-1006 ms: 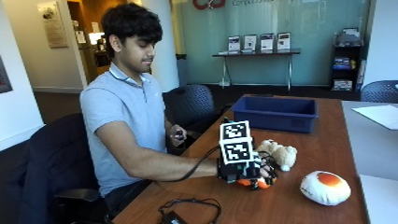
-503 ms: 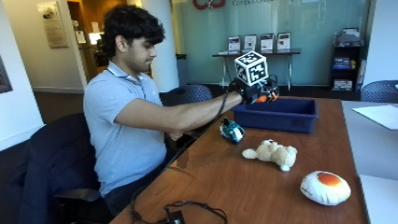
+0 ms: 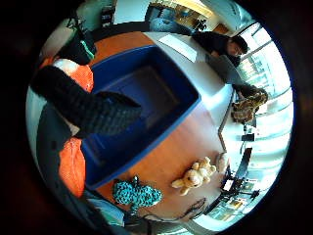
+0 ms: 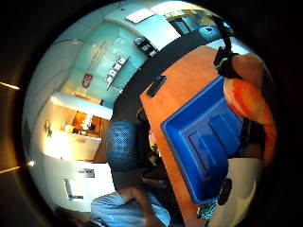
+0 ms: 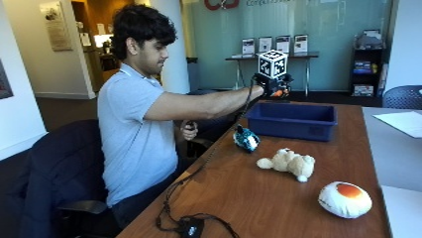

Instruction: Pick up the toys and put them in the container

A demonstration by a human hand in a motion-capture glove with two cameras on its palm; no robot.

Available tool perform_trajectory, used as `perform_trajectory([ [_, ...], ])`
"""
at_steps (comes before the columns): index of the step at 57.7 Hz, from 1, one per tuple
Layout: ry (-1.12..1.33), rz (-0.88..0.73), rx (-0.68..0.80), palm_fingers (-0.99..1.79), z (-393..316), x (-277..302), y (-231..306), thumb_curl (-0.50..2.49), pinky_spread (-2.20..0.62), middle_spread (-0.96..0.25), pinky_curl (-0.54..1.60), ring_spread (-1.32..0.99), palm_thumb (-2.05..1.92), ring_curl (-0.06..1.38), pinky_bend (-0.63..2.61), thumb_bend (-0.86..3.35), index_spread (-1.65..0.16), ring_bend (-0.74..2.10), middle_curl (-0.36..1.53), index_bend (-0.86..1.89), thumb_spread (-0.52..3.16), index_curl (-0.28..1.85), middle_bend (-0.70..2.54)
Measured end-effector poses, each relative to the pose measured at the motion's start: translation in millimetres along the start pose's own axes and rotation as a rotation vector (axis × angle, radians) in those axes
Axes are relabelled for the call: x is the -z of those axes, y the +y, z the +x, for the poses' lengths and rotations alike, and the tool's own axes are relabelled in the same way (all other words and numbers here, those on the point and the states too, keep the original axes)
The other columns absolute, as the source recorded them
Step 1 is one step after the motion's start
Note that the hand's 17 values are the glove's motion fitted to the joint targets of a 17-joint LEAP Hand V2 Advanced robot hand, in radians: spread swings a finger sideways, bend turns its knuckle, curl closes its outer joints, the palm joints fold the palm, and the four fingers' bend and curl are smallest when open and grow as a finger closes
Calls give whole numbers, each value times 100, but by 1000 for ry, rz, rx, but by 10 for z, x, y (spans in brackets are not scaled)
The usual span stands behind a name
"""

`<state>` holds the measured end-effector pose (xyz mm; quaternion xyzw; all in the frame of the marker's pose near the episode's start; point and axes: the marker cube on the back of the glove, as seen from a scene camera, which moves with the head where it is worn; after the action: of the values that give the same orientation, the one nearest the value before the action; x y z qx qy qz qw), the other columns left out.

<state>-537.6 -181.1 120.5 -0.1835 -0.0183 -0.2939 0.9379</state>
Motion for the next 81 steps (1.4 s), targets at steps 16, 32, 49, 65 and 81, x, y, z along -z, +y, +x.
perform_trajectory([
  [16,140,-196,-50,18,172,-31,350,37,-19,2,46,-9,5,29,111,69,-33,54,28,16,155,39,18],
  [32,78,-372,65,18,596,-241,2042,25,-3,1,39,-5,-5,25,102,36,-34,53,30,21,144,38,20],
  [49,264,-424,107,9,888,-831,2566,33,-2,-1,38,-7,20,26,107,45,-34,58,35,4,157,29,28],
  [65,14,-205,89,83,977,-749,2483,45,-33,-6,43,-20,54,45,128,76,-32,121,49,11,160,10,65],
  [81,-94,-63,-14,99,1089,-120,2166,51,-38,-3,42,-20,67,48,118,87,-26,124,54,16,157,13,64],
])
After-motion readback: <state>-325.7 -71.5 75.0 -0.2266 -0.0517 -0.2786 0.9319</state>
